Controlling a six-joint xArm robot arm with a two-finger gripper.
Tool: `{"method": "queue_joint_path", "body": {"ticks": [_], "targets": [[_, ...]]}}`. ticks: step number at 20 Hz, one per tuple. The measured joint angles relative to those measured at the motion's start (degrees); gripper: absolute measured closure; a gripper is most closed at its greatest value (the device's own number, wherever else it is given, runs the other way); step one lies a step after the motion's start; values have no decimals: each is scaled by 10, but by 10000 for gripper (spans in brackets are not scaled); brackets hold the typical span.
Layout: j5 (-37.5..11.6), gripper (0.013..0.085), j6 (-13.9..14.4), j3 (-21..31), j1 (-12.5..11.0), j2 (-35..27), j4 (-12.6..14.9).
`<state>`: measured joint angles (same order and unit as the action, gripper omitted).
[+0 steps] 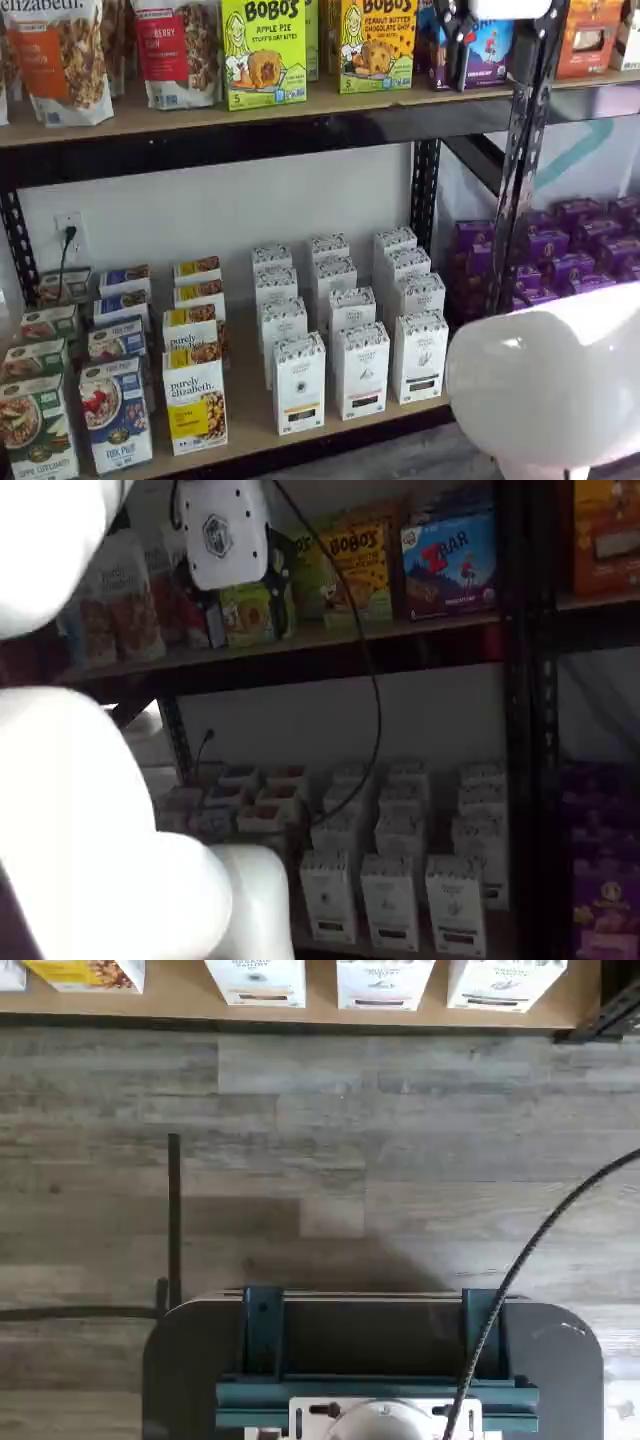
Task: Pick up the white box with a green strip in the middle, on the bottom shelf, the sixth box from the left
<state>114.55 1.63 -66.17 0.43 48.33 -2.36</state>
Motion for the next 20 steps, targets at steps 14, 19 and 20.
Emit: {"method": "queue_joint_path", "body": {"ticks": [14, 19, 20], "targets": [[-93, 130, 16, 95, 20, 31, 7], [-137, 130, 5, 147, 8, 44, 6], [-143, 130, 3, 155, 7, 44, 6]]}}
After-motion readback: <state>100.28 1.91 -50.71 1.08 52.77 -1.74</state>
